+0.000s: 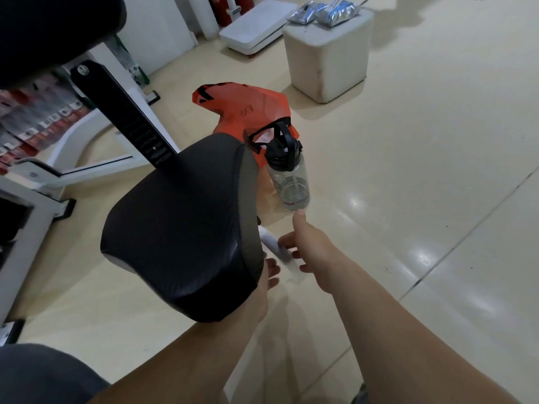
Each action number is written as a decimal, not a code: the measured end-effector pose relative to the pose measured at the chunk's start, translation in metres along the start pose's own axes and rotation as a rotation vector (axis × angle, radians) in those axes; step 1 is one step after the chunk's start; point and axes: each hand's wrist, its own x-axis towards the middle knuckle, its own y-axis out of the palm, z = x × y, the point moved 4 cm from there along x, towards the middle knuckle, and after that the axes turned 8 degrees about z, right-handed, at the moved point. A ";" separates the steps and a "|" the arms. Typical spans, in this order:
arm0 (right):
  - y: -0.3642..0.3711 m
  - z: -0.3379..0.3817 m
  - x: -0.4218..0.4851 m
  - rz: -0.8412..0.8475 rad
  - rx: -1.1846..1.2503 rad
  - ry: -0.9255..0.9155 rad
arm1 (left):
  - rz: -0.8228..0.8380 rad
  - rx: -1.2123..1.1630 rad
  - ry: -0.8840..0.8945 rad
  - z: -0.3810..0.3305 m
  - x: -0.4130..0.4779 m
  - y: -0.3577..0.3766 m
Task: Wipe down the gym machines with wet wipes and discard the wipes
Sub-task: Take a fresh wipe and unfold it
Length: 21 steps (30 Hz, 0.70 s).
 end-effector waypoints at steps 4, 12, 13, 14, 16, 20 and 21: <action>-0.007 -0.005 0.002 -0.058 0.043 0.036 | 0.028 -0.082 0.085 0.002 -0.007 0.025; -0.037 -0.012 -0.020 -0.236 0.060 0.080 | -0.121 -0.071 0.128 -0.029 -0.003 0.038; -0.036 -0.013 -0.024 -0.213 0.046 0.094 | -0.164 -0.047 0.146 -0.036 -0.008 0.036; -0.035 -0.013 -0.026 -0.197 0.029 0.100 | -0.186 -0.022 0.156 -0.039 -0.005 0.035; -0.034 -0.010 -0.027 -0.191 -0.001 0.097 | -0.197 0.005 0.146 -0.030 -0.001 0.035; -0.032 -0.005 -0.027 -0.194 -0.008 0.082 | -0.104 0.013 0.077 0.026 0.010 0.055; -0.032 -0.004 -0.028 -0.195 -0.009 0.084 | -0.115 0.009 0.036 0.033 0.012 0.058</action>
